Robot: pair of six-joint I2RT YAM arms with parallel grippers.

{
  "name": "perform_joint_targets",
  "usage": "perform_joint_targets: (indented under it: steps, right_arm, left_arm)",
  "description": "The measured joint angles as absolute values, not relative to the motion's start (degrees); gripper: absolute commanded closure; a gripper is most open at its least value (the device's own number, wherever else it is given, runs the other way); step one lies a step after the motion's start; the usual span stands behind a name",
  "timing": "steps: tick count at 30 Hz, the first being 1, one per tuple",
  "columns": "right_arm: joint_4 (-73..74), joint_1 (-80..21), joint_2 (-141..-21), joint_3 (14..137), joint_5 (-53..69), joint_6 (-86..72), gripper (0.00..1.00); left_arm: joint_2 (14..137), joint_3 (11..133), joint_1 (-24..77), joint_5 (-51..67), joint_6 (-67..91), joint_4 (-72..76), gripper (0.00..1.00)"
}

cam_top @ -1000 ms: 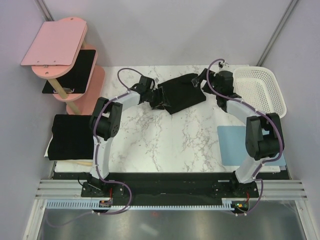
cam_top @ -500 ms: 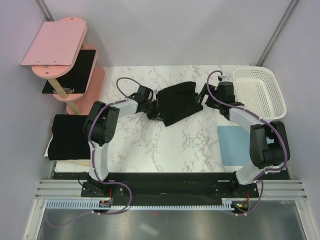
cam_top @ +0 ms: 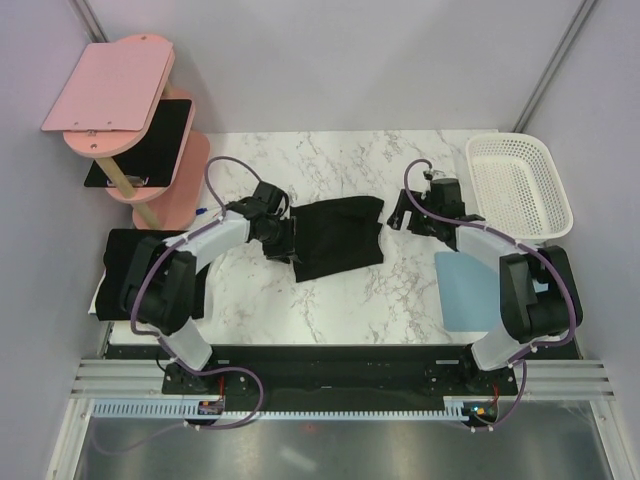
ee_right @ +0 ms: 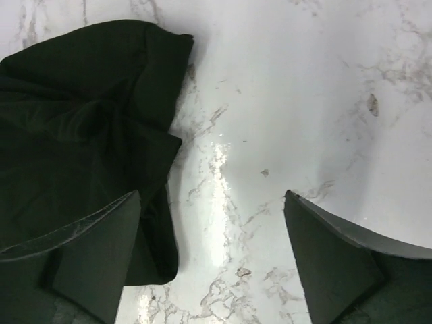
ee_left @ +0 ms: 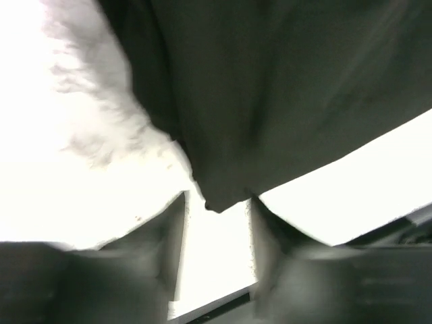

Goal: Fold and stack the t-shirts
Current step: Smooth out wrinkles on the folded tshirt

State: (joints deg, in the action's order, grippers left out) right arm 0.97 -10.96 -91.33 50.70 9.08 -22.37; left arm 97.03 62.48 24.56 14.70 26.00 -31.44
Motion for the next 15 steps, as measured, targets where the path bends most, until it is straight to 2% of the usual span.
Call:
perform_joint_targets:
  steps: [1,4,5,6,7,8,9,15]
  right_arm:
    - [1.2,-11.3,-91.4,51.0,9.2,-22.1,0.22]
    - [1.8,-14.0,-92.7,54.3,9.9,-20.8,0.83]
    - [1.8,-14.7,-93.3,55.6,10.4,-20.2,1.00]
    - [1.7,-16.0,-94.3,57.7,11.1,-20.5,1.00]
    - [1.3,-17.0,-95.2,59.4,11.9,-19.9,1.00]
    - [1.2,-17.8,-96.1,60.9,12.8,-19.6,1.00]
    - [0.9,-18.5,-96.9,62.1,13.6,-19.4,1.00]
    - [0.7,-21.8,-103.0,67.3,19.7,-19.1,1.00]
  left_arm:
    - [95.9,62.5,24.6,13.8,25.4,-32.0,0.30]
    - [91.6,63.0,24.6,10.6,24.9,-34.3,0.21]
    - [90.4,63.5,24.6,9.5,24.9,-34.8,0.20]
    - [89.3,64.1,24.6,8.8,24.9,-35.2,0.31]
    - [88.3,65.2,24.6,8.0,24.9,-35.6,0.51]
    - [87.8,66.0,24.6,7.5,24.9,-35.6,0.88]
    - [87.5,66.9,24.6,7.5,24.9,-35.6,0.98]
    - [89.7,71.4,24.6,9.6,24.7,-32.7,0.98]
